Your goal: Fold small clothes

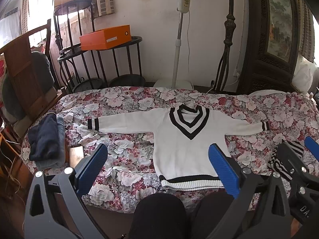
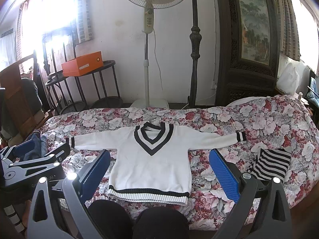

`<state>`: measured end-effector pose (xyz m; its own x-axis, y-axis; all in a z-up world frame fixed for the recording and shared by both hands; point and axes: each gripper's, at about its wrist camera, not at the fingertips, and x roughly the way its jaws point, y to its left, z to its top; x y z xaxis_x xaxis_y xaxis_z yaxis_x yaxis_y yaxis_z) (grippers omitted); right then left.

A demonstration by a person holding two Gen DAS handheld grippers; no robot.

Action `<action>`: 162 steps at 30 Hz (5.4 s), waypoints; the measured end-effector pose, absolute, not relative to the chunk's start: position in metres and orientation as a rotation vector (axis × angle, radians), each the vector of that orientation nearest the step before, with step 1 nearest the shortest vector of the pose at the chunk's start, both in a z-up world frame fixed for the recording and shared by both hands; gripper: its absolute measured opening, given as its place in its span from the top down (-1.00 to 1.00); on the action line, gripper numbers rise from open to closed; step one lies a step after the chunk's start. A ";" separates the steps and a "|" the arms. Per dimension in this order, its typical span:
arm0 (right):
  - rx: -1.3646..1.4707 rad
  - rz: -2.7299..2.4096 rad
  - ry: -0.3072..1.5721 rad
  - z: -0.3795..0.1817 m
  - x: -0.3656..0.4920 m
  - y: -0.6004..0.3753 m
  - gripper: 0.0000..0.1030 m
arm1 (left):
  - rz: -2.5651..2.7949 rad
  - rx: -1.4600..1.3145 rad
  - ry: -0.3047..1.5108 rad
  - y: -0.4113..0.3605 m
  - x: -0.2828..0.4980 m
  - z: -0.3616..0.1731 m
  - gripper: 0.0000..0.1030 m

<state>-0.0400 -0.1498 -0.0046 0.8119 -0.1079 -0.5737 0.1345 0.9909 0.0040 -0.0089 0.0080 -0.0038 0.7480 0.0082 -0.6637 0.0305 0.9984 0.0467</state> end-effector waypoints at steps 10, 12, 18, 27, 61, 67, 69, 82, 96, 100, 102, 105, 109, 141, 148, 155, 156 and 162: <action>0.047 -0.128 0.613 -0.005 -0.040 -0.151 -0.93 | -0.013 0.054 0.728 0.008 -0.008 -0.003 -0.91; 0.047 -0.127 0.613 -0.006 -0.040 -0.150 -0.93 | -0.013 0.054 0.728 0.008 -0.008 -0.003 -0.91; 0.048 -0.127 0.615 -0.005 -0.039 -0.151 -0.93 | -0.014 0.054 0.729 0.008 -0.007 -0.003 -0.91; 0.050 -0.127 0.617 -0.008 -0.040 -0.149 -0.93 | -0.014 0.053 0.730 0.008 -0.007 -0.002 -0.91; 0.246 -0.258 0.798 -0.106 0.001 -0.267 -0.93 | 0.031 0.042 1.040 -0.002 0.073 -0.113 -0.91; 0.456 -0.278 0.841 -0.165 0.068 -0.338 -0.93 | 0.030 0.183 1.093 -0.040 0.134 -0.163 -0.91; 0.579 -0.283 0.815 -0.181 0.095 -0.366 -0.93 | 0.032 0.181 1.108 -0.046 0.159 -0.176 -0.91; 1.027 -0.514 0.526 -0.292 0.170 -0.554 -0.78 | 0.049 0.209 1.130 -0.092 0.294 -0.260 -0.91; 1.257 -0.467 0.438 -0.367 0.201 -0.635 -0.17 | 0.044 0.194 1.264 -0.101 0.314 -0.329 -0.91; 1.231 -0.451 0.462 -0.374 0.211 -0.636 -0.09 | 0.031 0.245 1.254 -0.108 0.310 -0.332 -0.91; 1.237 -0.463 0.464 -0.379 0.212 -0.638 -0.04 | 0.024 0.265 1.255 -0.113 0.308 -0.334 -0.91; 1.261 -0.474 0.450 -0.383 0.209 -0.642 0.09 | 0.012 0.275 1.267 -0.116 0.307 -0.338 -0.91; 1.242 -0.473 0.468 -0.386 0.208 -0.643 0.40 | 0.008 0.284 1.278 -0.119 0.305 -0.342 -0.91; 0.763 -0.226 0.516 -0.211 0.258 -0.483 0.82 | 0.006 0.003 1.198 -0.070 0.324 -0.260 -0.91; 0.691 -0.119 0.533 -0.190 0.288 -0.407 0.82 | 0.052 -0.056 1.187 -0.039 0.330 -0.253 -0.91; 0.569 -0.009 0.607 -0.190 0.315 -0.324 0.82 | 0.077 -0.090 1.180 -0.008 0.329 -0.247 -0.91; 0.550 0.009 0.623 -0.194 0.319 -0.311 0.82 | 0.083 -0.095 1.182 -0.003 0.329 -0.247 -0.91; 0.461 0.076 0.694 -0.212 0.338 -0.252 0.82 | 0.126 -0.193 1.195 0.035 0.331 -0.250 -0.91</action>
<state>0.3380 -0.2521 -0.2124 0.7702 0.2183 -0.5993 0.0835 0.8971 0.4340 0.3306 0.0347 -0.2500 0.3626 -0.0045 -0.9319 -0.1991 0.9765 -0.0822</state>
